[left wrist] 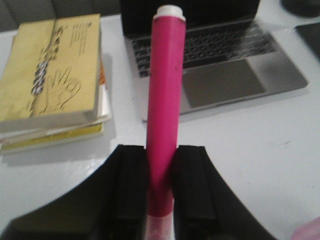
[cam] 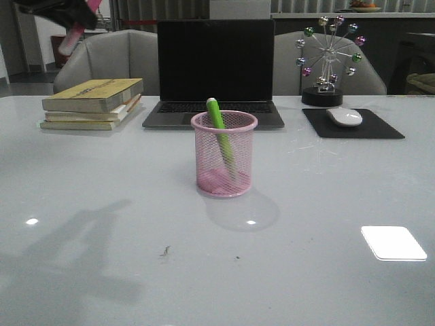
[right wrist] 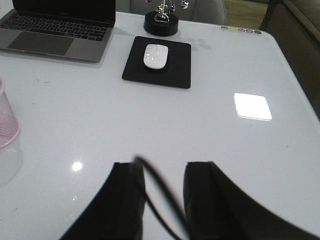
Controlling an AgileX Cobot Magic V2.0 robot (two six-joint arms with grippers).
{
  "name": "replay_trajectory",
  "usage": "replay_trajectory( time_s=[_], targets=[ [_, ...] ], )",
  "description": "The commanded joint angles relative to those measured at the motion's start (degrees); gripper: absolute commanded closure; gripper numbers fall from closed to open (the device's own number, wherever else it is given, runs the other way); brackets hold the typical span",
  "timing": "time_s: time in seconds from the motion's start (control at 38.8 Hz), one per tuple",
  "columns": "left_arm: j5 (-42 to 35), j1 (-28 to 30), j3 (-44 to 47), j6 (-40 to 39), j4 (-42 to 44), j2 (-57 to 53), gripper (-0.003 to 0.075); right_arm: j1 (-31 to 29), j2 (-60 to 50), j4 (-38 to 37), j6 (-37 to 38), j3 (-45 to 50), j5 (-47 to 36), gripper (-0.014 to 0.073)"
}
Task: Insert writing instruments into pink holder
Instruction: 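Lift the magenta marker with the left gripper toward the pink holder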
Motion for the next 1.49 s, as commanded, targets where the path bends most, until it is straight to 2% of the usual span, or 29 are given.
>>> replay_trajectory(
  time_s=[0.0, 0.23, 0.54, 1.03, 1.26, 1.47],
  targets=[
    [-9.44, -3.42, -2.03, 0.02, -1.74, -3.26, 0.0627, -0.37, 0.00, -0.74, -0.09, -1.73, -4.66, 0.0257],
    [-21.57, -12.39, -2.03, 0.02, -2.88, -2.48, 0.0627, -0.37, 0.00, -0.74, -0.09, -1.73, -4.66, 0.0257],
    [-29.40, -19.76, -0.43, -0.08, -4.34, 0.42, 0.0618, -0.37, 0.00, -0.74, -0.09, -1.73, -4.66, 0.0257],
    [-40.88, -23.11, 4.75, -6.66, -2.13, 4.37, 0.0618, -0.37, 0.00, -0.74, -0.09, -1.73, -4.66, 0.0257],
    [-43.49, -23.94, 5.11, -16.15, 3.49, 6.53, 0.0618, -0.37, 0.00, -0.74, -0.09, -1.73, -4.61, 0.0257],
    [-47.16, -24.86, 8.63, -16.67, 3.83, 6.74, 0.0618, -0.37, 0.00, -0.74, -0.09, -1.73, -4.61, 0.0257]
  ],
)
